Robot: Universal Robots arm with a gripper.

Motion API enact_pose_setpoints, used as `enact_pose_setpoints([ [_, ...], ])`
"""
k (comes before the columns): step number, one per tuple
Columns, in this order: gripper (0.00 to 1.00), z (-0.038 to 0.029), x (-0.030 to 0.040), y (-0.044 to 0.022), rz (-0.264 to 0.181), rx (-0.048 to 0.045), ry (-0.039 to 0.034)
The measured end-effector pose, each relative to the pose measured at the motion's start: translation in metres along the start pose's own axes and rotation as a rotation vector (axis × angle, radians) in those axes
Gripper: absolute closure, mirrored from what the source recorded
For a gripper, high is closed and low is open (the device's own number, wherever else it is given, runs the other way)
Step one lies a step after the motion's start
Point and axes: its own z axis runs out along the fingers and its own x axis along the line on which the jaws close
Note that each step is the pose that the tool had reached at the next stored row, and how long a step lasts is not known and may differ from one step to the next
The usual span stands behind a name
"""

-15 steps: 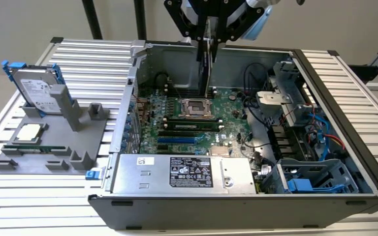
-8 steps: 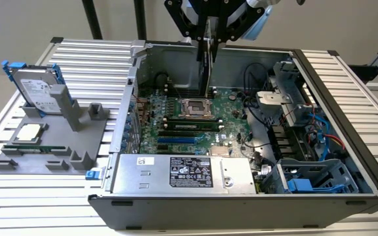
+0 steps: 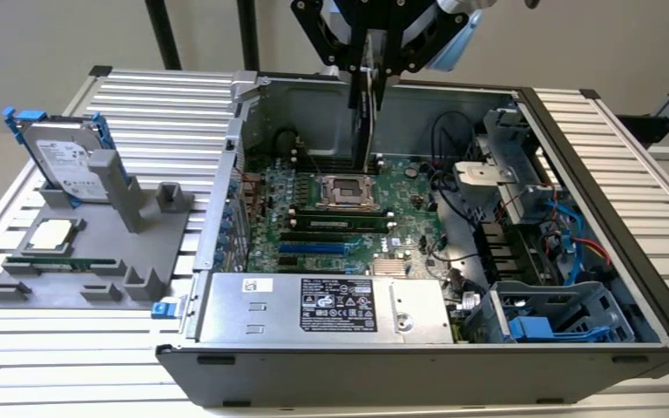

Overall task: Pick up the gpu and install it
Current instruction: 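Insert the gpu into the slot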

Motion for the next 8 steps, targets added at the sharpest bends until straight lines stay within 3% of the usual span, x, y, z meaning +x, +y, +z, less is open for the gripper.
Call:
enact_pose_setpoints([
  [8,1.00,0.0000,0.0000,0.0000,-0.027,-0.0003,0.0013],
])
